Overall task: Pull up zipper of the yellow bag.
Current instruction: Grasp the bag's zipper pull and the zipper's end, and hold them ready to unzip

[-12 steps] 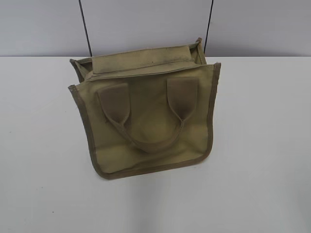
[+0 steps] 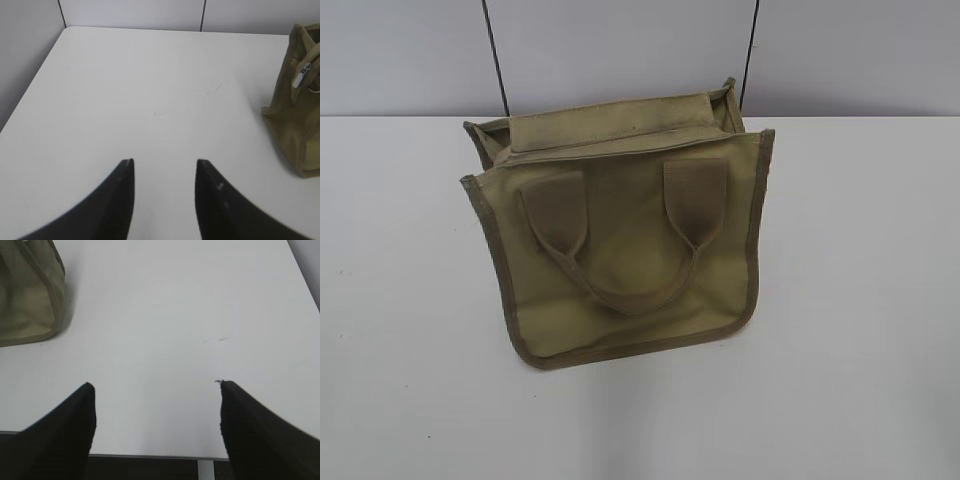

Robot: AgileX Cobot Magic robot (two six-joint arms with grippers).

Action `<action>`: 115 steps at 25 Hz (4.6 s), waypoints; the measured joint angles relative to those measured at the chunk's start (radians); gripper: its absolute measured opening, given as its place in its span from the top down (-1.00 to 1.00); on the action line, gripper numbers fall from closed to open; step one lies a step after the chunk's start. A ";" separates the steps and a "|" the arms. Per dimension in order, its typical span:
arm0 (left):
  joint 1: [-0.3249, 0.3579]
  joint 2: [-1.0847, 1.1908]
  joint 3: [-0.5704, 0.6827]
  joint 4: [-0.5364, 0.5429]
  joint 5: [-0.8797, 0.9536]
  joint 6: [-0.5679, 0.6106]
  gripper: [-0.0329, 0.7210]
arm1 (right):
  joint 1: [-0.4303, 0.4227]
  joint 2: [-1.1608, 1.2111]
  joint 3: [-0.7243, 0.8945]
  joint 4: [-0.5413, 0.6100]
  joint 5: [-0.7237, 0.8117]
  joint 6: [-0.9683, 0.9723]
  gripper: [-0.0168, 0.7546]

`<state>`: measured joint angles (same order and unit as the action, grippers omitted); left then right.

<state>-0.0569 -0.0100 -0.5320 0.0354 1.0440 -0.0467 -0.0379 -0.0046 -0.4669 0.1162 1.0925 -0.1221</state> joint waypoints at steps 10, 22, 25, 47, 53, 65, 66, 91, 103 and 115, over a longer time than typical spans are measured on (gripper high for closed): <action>0.000 0.000 0.000 0.000 0.000 0.000 0.10 | 0.000 0.000 0.000 0.000 0.000 0.000 -0.50; 0.000 0.000 -0.019 0.007 -0.093 0.000 0.04 | 0.000 0.000 0.000 0.000 0.000 0.000 -0.50; 0.000 0.019 -0.012 0.030 -0.260 0.000 -0.15 | 0.000 0.000 0.000 0.000 0.000 0.000 -0.50; 0.000 1.194 0.304 0.286 -1.784 -0.084 -0.04 | 0.000 0.000 0.000 0.000 0.000 0.000 -0.50; 0.000 1.515 0.303 0.531 -2.149 -0.110 0.06 | 0.000 0.000 0.000 0.000 0.000 0.000 -0.50; 0.000 1.765 0.182 0.786 -2.249 -0.157 0.07 | 0.000 0.000 0.000 0.000 0.000 0.000 -0.50; 0.000 1.781 0.172 0.812 -2.249 -0.170 0.07 | 0.000 0.000 0.000 0.000 0.000 0.000 -0.50; -0.055 2.063 -0.038 0.832 -2.255 -0.215 0.15 | 0.000 0.000 0.000 0.000 0.000 0.000 -0.50; -0.110 2.063 -0.043 0.795 -2.255 -0.215 0.16 | 0.000 0.000 0.000 0.000 0.000 0.000 -0.50; -0.112 1.992 -0.034 0.756 -2.242 -0.215 0.89 | 0.000 0.000 0.000 0.000 0.000 0.000 -0.50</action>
<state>-0.1692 1.9821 -0.5660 0.7911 -1.1985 -0.2621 -0.0379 -0.0046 -0.4669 0.1162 1.0925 -0.1221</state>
